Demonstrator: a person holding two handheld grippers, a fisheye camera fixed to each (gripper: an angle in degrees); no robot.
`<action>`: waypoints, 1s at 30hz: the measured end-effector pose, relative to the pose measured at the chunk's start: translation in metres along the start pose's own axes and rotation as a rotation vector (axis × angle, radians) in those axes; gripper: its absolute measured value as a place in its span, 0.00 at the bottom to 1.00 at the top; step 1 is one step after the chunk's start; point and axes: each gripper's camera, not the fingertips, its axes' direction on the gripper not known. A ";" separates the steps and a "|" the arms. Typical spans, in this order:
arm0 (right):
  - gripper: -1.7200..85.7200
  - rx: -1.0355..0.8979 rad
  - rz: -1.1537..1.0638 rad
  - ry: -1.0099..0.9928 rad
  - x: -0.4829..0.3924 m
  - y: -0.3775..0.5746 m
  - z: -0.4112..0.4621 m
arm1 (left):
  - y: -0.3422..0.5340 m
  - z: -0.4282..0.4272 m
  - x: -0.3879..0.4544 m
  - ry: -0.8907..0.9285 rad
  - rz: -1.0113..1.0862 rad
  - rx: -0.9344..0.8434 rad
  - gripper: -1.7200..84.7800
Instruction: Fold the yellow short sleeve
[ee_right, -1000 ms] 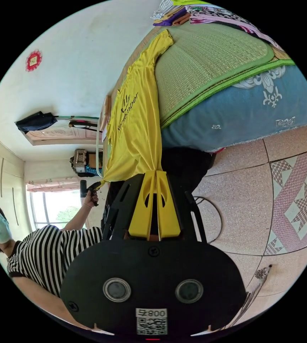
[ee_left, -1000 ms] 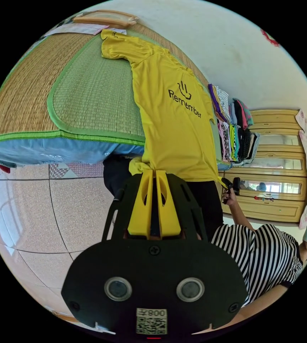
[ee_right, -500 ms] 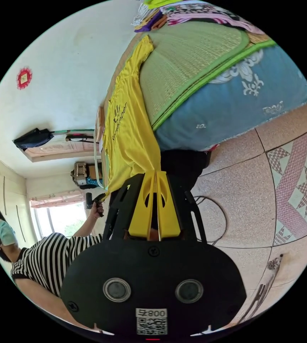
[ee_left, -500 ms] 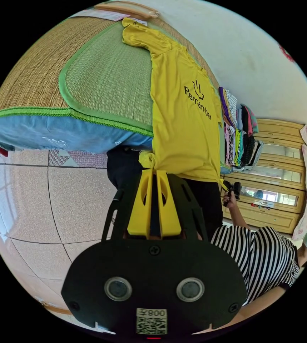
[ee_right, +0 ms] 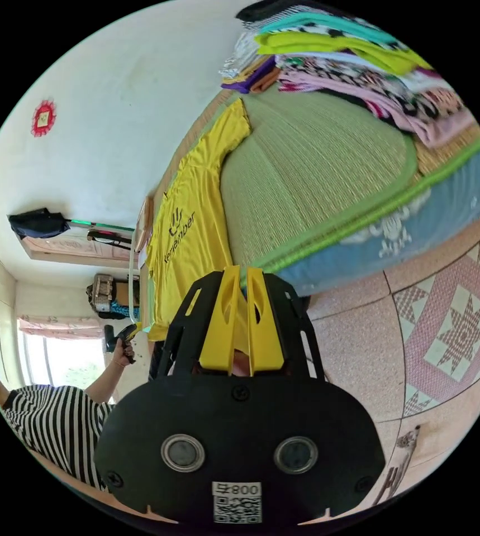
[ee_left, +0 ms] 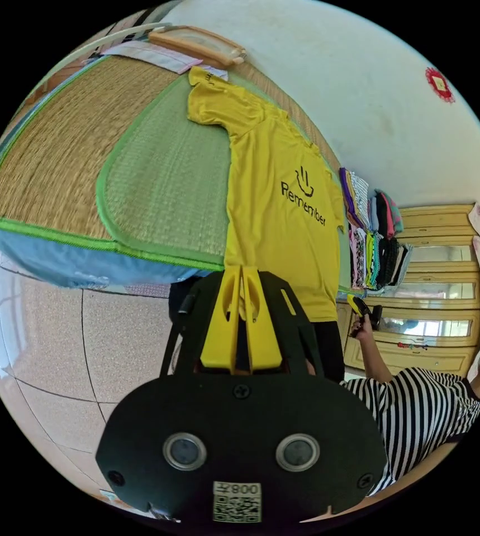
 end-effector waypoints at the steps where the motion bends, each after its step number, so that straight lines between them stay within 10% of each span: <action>1: 0.05 0.007 -0.017 0.010 -0.007 -0.008 0.003 | -0.017 0.007 0.021 0.014 0.038 -0.016 0.03; 15: 0.10 0.157 -0.214 0.359 -0.136 -0.229 0.089 | -0.252 0.170 0.343 0.139 0.587 -0.272 0.07; 30: 0.09 0.219 -0.195 0.470 -0.163 -0.252 0.153 | -0.374 0.283 0.606 0.139 0.851 -0.330 0.10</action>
